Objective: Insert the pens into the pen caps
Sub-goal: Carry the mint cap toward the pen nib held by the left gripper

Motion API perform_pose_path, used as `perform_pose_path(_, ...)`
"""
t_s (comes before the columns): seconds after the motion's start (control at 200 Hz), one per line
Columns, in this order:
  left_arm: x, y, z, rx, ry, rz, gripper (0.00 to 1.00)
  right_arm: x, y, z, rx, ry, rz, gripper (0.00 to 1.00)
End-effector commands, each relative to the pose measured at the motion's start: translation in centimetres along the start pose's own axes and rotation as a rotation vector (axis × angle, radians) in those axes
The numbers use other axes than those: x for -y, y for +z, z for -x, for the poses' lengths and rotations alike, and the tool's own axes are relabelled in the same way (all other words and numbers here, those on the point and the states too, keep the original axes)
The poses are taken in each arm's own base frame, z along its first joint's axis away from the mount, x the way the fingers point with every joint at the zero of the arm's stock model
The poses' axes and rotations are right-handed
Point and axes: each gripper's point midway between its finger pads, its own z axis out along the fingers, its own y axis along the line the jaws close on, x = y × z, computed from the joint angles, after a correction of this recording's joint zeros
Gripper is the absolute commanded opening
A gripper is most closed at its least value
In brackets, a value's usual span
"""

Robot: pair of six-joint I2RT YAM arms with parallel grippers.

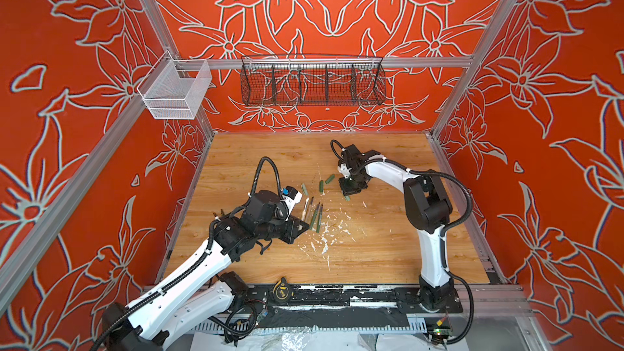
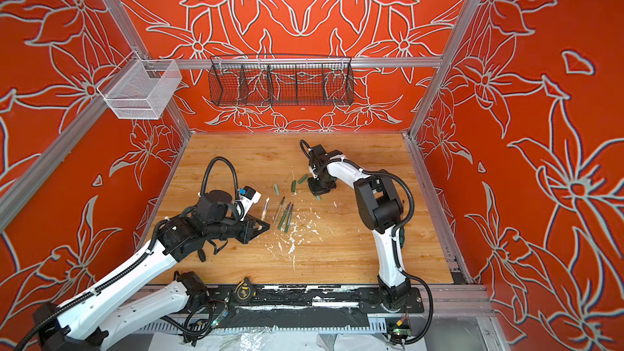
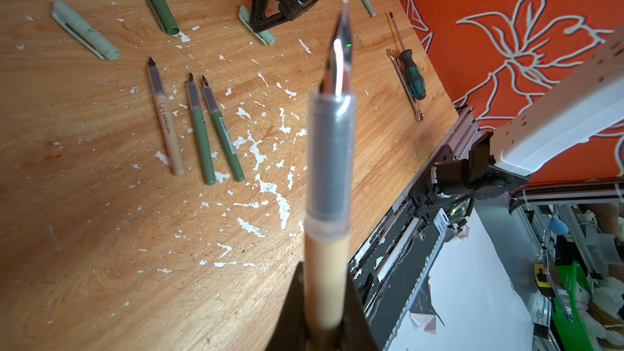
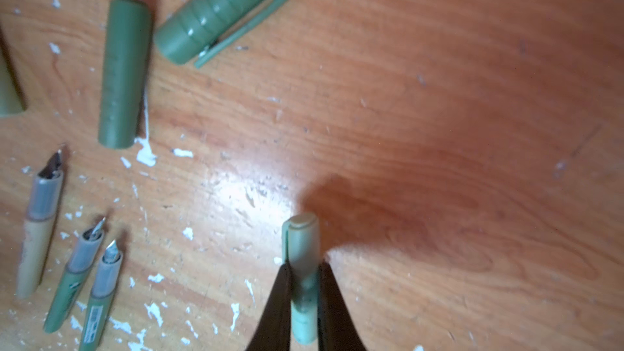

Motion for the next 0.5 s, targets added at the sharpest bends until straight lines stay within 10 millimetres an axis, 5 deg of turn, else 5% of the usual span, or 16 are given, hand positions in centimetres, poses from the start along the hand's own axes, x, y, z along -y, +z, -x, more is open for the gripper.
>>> perform_pose_path(0.0, 0.6, 0.6, 0.5, 0.015, -0.013, -0.048, 0.0, -0.5, -1.7, -0.3, 0.037, 0.011, 0.025, 0.01)
perform_pose_path(0.49, -0.6, 4.8, -1.2, 0.008, -0.021, -0.131, 0.0, -3.0, -5.8, -1.5, 0.258, 0.044, 0.191, 0.01)
